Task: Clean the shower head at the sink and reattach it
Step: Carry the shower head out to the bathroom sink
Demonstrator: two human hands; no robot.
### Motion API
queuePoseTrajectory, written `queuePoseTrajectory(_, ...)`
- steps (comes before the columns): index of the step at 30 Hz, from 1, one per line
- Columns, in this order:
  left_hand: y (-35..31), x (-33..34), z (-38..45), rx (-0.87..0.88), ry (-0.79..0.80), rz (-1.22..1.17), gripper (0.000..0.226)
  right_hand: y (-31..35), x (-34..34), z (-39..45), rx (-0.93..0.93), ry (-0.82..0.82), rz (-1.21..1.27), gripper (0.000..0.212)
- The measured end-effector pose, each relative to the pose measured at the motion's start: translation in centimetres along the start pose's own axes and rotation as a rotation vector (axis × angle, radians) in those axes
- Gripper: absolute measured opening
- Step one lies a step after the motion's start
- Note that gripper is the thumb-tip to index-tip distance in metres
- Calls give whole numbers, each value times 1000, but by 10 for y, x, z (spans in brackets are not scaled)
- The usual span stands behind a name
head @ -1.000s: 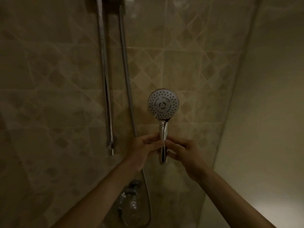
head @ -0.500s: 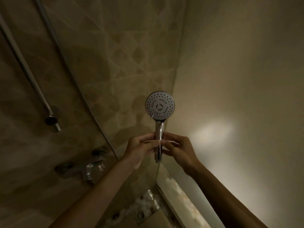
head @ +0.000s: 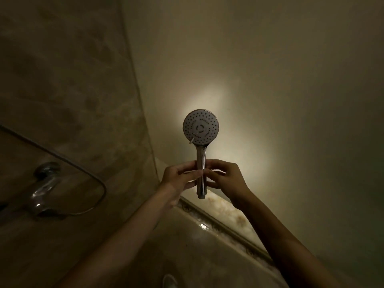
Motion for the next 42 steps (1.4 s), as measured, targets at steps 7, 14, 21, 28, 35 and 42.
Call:
queuePoseTrajectory(7,55,107,-31,-65,150,66,29,-67,-86,-74,53,-190,36,19)
queuePoseTrajectory(14,128,213,-71,-168,313,120,34,-133,-172,-175,113,-411,93,21)
queuePoseTrajectory(21,188,304,-110,-253,564,253,34,-190,-232,-275,191,-627,235,20)
queuePoseTrajectory(28,240,381,-141,-386,784,415,35,-224,-265,-357,227,-877,402,20)
queuePoseTrajectory(35,286,454,-178,-497,1002,565,39,-249,-276,-437,246,-1230,627,26)
queuePoseTrajectory(42,337,522,-252,-558,1243,685,40,-284,-280,-527,220,-1489,819,28)
Point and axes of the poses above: each hand's wrist, its own z-axis towards the middle knuckle, its own x-axis out of the palm, y = z × x, the point moved 6 cm from there along z, towards the middle knuckle
